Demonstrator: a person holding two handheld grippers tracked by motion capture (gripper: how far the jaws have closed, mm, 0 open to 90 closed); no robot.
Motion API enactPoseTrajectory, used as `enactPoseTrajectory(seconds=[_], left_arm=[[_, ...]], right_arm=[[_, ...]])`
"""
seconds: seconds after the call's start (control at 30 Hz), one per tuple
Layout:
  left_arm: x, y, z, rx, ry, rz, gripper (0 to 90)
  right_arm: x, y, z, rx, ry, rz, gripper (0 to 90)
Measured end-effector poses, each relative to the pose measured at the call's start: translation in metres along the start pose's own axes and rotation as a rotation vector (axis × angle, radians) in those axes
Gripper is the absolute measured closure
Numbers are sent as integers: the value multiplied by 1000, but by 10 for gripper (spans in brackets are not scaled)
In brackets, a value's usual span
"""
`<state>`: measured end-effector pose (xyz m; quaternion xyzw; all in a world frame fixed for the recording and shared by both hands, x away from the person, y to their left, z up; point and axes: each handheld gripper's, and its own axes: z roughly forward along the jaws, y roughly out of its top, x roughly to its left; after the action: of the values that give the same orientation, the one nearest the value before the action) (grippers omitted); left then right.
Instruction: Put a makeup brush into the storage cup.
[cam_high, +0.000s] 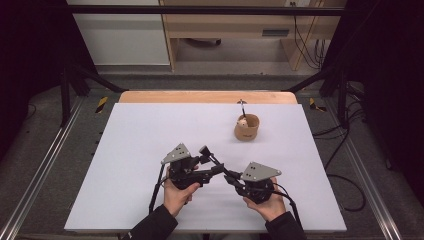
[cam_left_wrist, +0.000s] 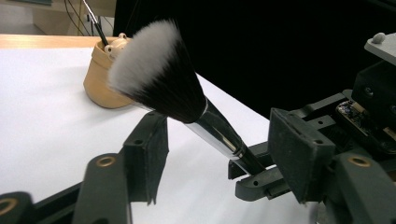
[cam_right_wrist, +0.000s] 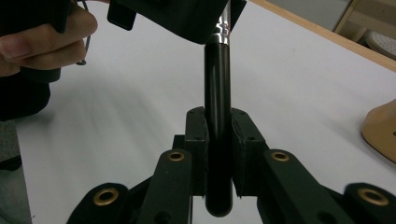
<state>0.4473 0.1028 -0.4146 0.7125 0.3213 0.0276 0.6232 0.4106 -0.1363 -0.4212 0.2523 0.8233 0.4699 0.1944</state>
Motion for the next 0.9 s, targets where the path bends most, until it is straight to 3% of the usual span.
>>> enactPoseTrajectory(seconds=[0.4, 0.9], left_arm=[[1, -1, -2, -3, -11, -25, 602], [0, 0, -5, -28, -29, -68, 679]], right_arm=[[1, 0, 1, -5, 5, 4, 793], [3, -1, 3, -19, 17, 6, 791]])
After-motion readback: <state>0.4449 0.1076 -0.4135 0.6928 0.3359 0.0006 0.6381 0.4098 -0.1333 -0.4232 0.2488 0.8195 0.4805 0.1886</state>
